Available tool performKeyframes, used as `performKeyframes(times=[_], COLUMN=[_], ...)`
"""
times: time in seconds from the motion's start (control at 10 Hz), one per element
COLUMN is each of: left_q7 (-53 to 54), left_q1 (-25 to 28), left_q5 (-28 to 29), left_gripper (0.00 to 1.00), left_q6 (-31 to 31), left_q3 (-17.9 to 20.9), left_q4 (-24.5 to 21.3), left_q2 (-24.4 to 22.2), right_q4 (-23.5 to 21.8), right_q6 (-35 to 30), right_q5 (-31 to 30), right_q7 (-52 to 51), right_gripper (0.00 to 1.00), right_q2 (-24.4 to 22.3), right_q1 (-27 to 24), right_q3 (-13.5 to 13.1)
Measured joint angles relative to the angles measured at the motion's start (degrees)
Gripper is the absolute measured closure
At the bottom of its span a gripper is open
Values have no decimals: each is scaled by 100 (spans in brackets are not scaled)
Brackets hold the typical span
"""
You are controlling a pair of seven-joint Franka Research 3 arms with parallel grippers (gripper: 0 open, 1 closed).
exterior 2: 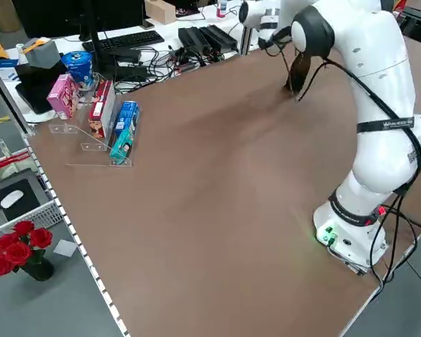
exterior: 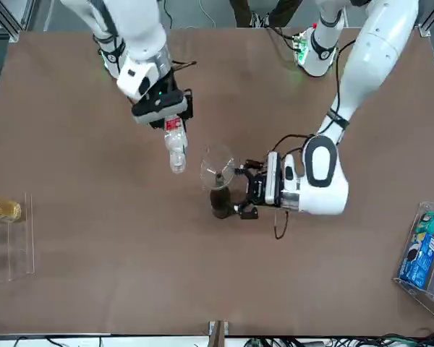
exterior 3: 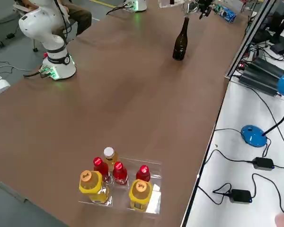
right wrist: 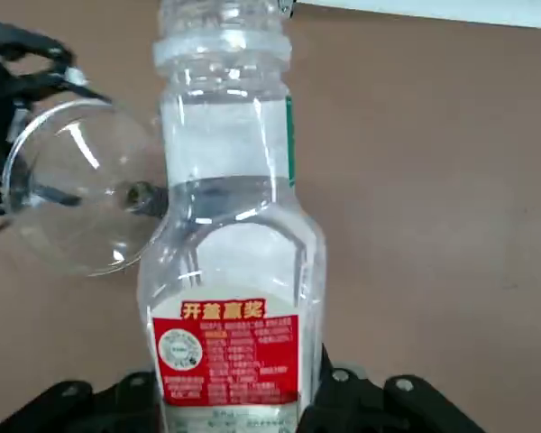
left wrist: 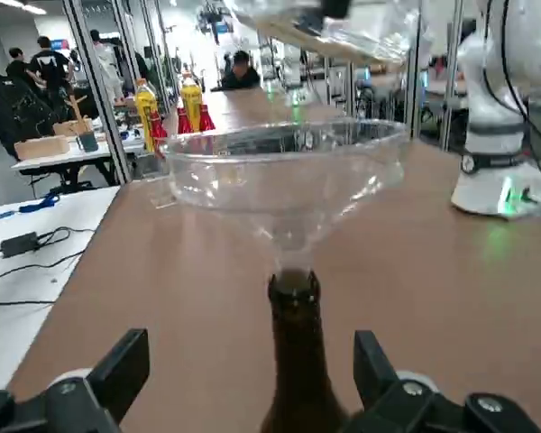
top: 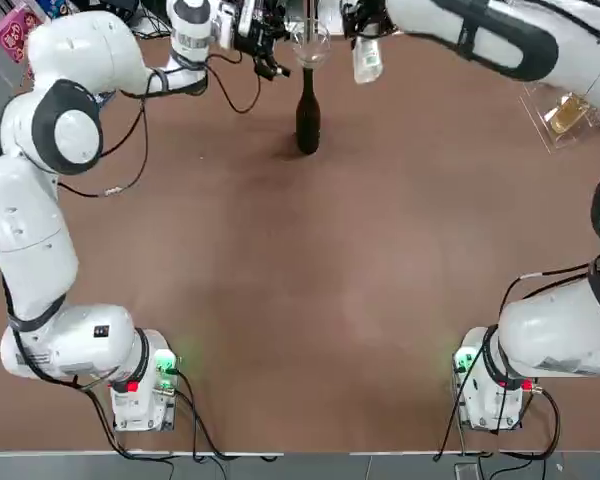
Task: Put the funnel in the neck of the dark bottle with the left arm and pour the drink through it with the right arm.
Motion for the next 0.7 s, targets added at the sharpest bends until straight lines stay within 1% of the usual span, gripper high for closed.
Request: performKeyframes(times=[0.2,0.3,0.4,0.5,0.6,0.7], left_q7=[-86,-416,-1016,-1879,-2608,-2962], left_q1=[372,576,725,835,934,1035], left_q5=[1548,2100,2584,3146,3561,3736], left_gripper=[0,0,0,0,0,0], left_q6=[-6,-125,-394,-731,-1082,-1396], left_q3=[-5,-4,-1,-1,-4,0], left_q4=[-27,-20,32,173,330,483], left_q2=[-370,-542,-695,-806,-863,-884], right_q4=[-5,-12,-26,-87,-224,-449], right_q6=[-212,-341,-446,-512,-540,-541], right_q5=[754,1117,1444,1695,1976,2313], right_q7=[-1217,-1742,-2257,-2802,-3406,-4093], right_gripper=[48,48,48,48,48,48], right_q2=[-395,-535,-628,-713,-819,-949], right_q1=[-18,-22,-19,-17,-13,-8], right_q3=[-766,-1128,-1479,-1816,-2152,-2515])
